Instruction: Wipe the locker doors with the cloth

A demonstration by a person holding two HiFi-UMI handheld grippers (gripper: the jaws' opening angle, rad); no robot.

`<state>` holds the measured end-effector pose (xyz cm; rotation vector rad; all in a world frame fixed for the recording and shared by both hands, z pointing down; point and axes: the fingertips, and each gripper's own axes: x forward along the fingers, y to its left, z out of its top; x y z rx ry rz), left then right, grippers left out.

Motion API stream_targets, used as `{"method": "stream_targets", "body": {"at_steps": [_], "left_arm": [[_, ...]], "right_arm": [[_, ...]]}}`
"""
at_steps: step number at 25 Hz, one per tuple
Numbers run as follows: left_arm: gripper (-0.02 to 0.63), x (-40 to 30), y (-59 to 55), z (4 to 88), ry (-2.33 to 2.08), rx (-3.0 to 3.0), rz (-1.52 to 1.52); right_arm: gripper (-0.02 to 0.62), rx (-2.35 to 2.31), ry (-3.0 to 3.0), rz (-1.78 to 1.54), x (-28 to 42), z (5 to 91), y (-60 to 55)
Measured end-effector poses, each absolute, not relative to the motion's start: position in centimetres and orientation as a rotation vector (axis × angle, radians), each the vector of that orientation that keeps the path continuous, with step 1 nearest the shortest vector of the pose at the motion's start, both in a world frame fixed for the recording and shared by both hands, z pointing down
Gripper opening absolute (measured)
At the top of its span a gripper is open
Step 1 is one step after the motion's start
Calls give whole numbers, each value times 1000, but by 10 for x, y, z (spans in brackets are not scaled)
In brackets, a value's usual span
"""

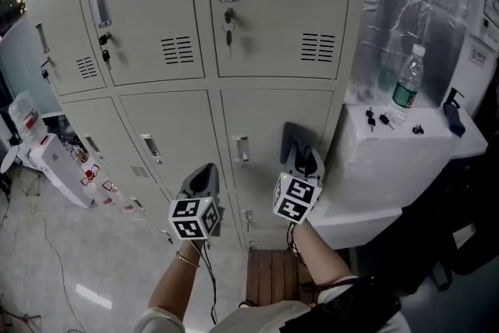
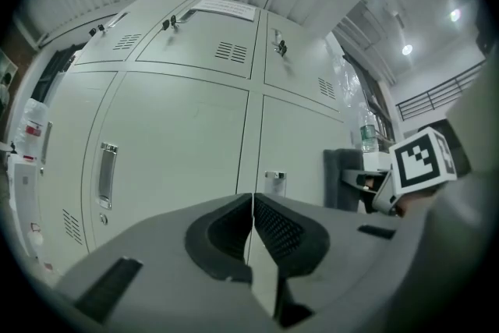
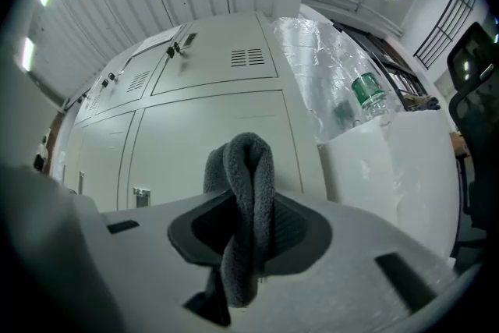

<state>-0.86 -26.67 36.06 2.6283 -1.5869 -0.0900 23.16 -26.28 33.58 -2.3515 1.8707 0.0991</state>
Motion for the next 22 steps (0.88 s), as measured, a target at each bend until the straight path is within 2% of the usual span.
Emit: {"method": "stream_targets", "body": {"at_steps": [13,22], "left_arm": [[11,30,-265,363,-1508,2679,-54],[11,32,-266,369,-1504,2671,-63]], "right_arm": [[86,-2450,1702,70,293,345,-247],[84,-2424,1699,60,298,348,-237]]}}
